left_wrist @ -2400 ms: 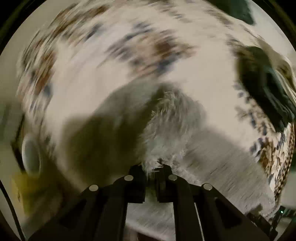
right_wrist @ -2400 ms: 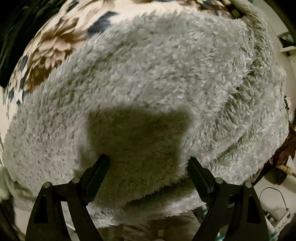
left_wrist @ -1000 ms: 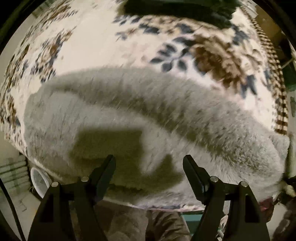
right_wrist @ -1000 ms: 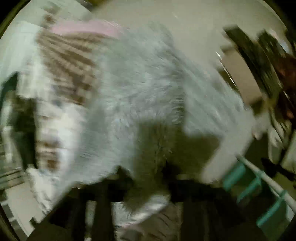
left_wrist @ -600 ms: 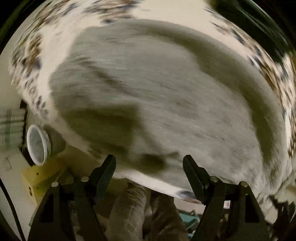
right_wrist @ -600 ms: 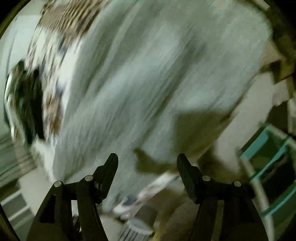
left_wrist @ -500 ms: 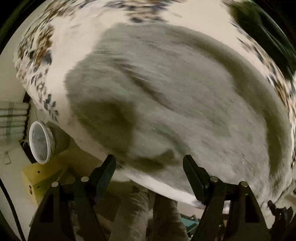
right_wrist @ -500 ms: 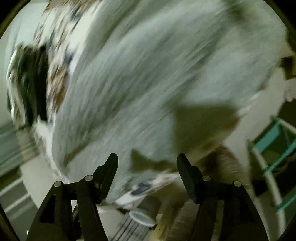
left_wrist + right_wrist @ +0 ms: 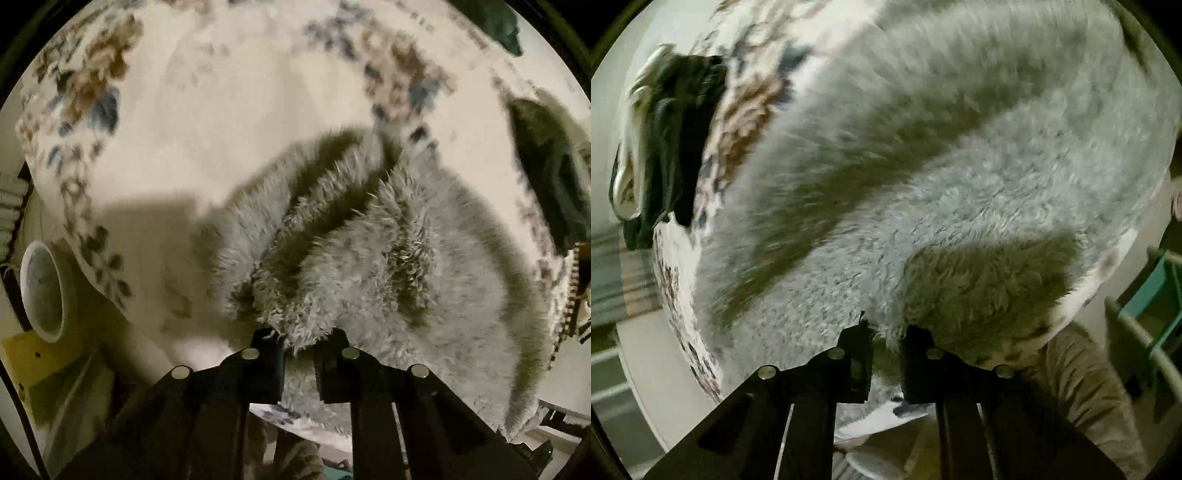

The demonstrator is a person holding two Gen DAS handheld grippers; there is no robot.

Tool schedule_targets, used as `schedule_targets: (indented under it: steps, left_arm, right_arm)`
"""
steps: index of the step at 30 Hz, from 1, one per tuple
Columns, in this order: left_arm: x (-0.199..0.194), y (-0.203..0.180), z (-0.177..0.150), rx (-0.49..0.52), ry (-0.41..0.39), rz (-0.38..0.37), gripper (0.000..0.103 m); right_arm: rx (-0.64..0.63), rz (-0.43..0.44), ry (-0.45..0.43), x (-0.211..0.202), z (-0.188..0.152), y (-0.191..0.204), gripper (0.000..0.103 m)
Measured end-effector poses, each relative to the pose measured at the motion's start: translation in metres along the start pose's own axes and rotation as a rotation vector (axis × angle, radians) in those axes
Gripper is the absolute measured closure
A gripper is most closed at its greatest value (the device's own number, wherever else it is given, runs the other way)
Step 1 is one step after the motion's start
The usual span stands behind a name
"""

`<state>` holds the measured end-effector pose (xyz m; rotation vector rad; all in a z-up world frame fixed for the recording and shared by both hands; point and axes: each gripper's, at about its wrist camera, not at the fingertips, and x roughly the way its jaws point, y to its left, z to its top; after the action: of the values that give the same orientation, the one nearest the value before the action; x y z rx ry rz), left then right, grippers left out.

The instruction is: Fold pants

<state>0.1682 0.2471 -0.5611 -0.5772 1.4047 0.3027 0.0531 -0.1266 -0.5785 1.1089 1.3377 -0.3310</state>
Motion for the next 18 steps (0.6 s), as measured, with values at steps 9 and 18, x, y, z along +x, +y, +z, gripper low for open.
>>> schedule_targets:
  steps: [9, 18]
  left_arm:
    - [-0.033, 0.033, -0.014, 0.019, 0.003, -0.001, 0.093]
    - [-0.009, -0.020, -0.023, 0.223, 0.063, 0.154, 0.054]
  right_arm:
    - [-0.104, -0.058, 0.025, -0.037, -0.025, 0.003, 0.092]
    - [-0.121, -0.137, 0.127, -0.013, -0.006, -0.030, 0.026]
